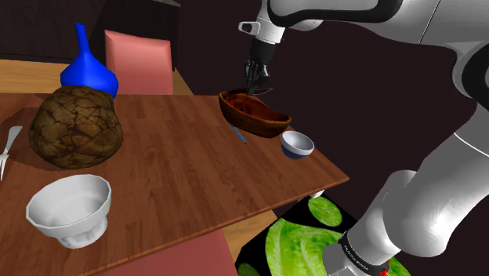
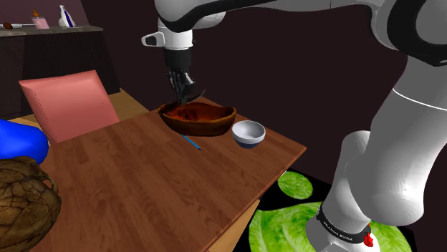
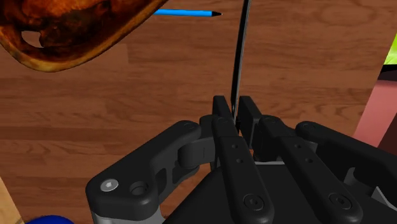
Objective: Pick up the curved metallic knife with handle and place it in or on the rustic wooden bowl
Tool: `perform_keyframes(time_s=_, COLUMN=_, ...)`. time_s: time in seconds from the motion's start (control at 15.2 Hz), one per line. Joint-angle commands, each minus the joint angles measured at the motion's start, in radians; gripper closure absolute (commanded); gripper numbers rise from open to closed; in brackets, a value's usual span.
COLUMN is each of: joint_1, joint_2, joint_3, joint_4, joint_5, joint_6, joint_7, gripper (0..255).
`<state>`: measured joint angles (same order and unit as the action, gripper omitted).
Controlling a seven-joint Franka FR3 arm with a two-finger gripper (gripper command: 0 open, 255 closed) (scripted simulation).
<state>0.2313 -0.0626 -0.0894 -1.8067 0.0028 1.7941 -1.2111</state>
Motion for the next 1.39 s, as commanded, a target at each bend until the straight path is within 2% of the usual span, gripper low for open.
perform_keyframes(time_s=0.0, joint_1=-0.02, joint_2=0.029, joint_3=-0.023, joint_4=0.037, joint_5=0.004, joint_6=-0.009, joint_7=-0.045, gripper=255)
perform_keyframes(time_s=0.4, joint_1=-0.088, joint_2=0.142, joint_3=-0.09, joint_4=0.182, joint_5=0.029, joint_6=-0.044, joint_7=-0.184, gripper=255)
perform_keyframes(time_s=0.86, joint_1=-0.178, joint_2=0.306, joint_3=-0.145, joint_4=0.405, joint_5=0.077, joint_6=-0.111, joint_7=-0.323, gripper=255)
perform_keyframes(time_s=1.32, joint_1=-0.174, joint_2=0.294, joint_3=-0.143, joint_4=0.293, joint_5=0.075, joint_6=-0.011, joint_7=-0.325, gripper=255)
